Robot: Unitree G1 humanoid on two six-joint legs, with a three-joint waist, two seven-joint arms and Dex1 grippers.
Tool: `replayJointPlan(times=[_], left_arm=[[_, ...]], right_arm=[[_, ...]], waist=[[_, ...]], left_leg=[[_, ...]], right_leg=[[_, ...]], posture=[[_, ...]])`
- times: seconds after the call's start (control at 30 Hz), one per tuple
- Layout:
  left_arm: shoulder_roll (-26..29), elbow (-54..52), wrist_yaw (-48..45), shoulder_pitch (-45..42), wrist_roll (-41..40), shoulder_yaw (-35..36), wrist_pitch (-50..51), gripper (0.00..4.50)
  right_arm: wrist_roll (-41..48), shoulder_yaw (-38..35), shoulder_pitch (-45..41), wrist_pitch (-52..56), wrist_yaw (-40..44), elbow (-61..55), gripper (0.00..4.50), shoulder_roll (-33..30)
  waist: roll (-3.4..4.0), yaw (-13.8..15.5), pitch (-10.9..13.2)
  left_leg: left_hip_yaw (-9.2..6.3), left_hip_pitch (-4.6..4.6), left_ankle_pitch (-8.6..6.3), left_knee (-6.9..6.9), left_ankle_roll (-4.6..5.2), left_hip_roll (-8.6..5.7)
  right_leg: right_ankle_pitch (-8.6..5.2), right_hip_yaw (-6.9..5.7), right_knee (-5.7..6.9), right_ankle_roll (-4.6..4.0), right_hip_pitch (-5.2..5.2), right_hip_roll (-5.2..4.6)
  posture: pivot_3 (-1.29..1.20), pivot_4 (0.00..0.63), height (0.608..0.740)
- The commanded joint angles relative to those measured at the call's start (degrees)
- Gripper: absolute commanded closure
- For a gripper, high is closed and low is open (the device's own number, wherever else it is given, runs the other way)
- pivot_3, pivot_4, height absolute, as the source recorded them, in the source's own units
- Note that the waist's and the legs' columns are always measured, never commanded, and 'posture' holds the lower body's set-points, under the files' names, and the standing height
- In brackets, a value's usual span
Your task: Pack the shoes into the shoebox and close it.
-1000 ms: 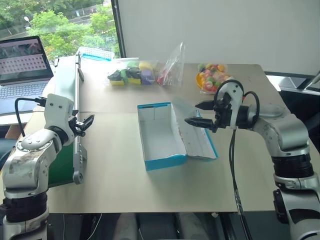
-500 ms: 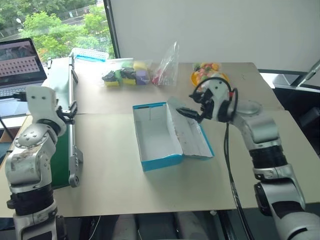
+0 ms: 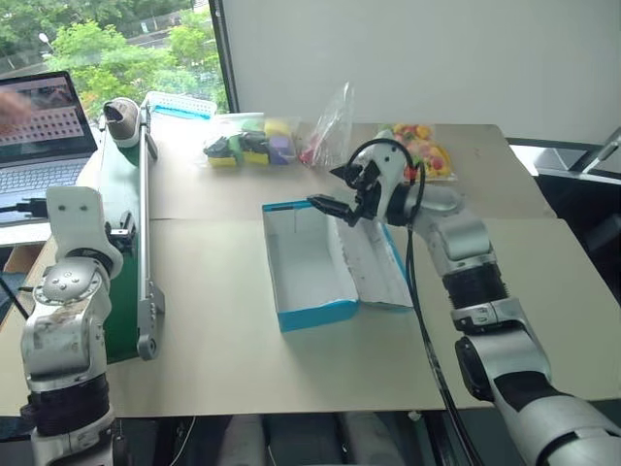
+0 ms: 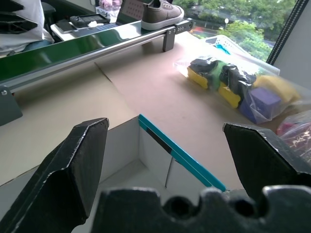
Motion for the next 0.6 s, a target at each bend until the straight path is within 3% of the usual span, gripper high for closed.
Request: replayJointPlan(times=[0.03, 0.3, 0.6], left_arm=[[0.4, 1.5, -0.3, -2.9, -0.4, 1.4, -1.8, 1.65], [-1.5, 10.7, 2.4, -3.2, -0.4, 5.4, -4.3, 1.65], [-2.5, 12.1, 3.5, -6.6, -2.3, 6.9, -4.0, 1.65]], right_arm=[[1.6, 0.2, -0.1, 2.7, 1.0, -3.2, 0.07, 1.1], [0.2, 5.4, 5.9, 5.0, 5.9, -12.1, 0.07, -0.2], [0.9, 6.0, 7.1, 7.1, 6.6, -15.9, 0.07, -0.7]], waist=[[0.00, -0.1, 0.0], [0.00, -0.3, 0.0], [-0.04, 0.0, 0.0]], left_leg=[[0.00, 0.00, 0.00, 0.00, 0.00, 0.00], [-0.06, -0.02, 0.00, 0.00, 0.00, 0.00], [-0.16, -0.03, 0.01, 0.01, -0.01, -0.01]], right_leg=[[0.00, 0.00, 0.01, 0.00, 0.00, 0.00], [0.00, -0.07, 0.00, 0.00, 0.00, -0.01], [0.00, -0.17, 0.01, 0.00, 0.03, -0.01]], posture=[[0.00, 0.150, 0.740], [0.00, 0.150, 0.740], [0.00, 0.150, 0.740]])
